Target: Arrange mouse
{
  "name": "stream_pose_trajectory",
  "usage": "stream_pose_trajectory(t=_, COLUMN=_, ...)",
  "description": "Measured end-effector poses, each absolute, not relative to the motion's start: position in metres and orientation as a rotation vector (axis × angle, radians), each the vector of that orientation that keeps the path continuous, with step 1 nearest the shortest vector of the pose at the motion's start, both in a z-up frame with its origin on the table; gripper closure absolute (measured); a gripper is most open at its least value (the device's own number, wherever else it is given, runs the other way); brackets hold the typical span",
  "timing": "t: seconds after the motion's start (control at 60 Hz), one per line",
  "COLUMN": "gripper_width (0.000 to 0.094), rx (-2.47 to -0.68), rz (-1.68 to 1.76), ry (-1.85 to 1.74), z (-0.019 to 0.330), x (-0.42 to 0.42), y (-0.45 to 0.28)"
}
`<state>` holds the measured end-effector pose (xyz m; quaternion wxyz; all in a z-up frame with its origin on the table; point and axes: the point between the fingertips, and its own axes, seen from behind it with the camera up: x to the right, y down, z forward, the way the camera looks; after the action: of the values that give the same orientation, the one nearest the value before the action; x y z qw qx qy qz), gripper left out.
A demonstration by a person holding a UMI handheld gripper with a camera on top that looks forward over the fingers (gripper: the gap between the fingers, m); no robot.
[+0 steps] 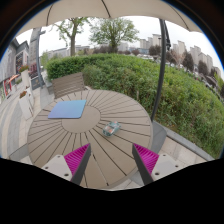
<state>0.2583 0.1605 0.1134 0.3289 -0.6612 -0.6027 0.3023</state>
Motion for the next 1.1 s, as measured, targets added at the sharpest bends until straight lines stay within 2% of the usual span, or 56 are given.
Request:
stream_pose_trajectory(t=0.167, gripper_width=0.0081, rx=-1.714, rz=0.83, ry=-1.559, z=0.088, x=0.196, y=0.149)
stream_pose_trajectory(t=0.517, gripper_width=0.0083, rx=-1.827, rz=0.746, ry=-1.496, z=0.0, x=0.116, y=0.159)
stream_pose_trajectory(t=0.667, gripper_width=0.0085, rx=-1.855, rz=0.752, ry=-1.496, z=-0.015, x=0.094, y=0.16)
stream_pose_trajectory(t=0.833, gripper_width=0.0105, rx=-1.841, rz=0.746, ry=-1.506, z=-0.015, x=0.072, y=0.159)
stream_pose_trajectory(t=0.967, gripper_width=0.0261, rx=-1.841, rz=0.744, ry=-1.53, z=-0.017, x=0.055, y=0.159)
stream_pose_trajectory(t=1.05, gripper_width=0.0462, rx=-1.855, rz=0.735, ry=-1.535, z=-0.019, x=0.05, y=0.162)
stream_pose_trajectory(t=1.1, gripper_width=0.0468, rx=-1.858, rz=0.731, ry=-1.534, z=-0.019, x=0.05, y=0.162)
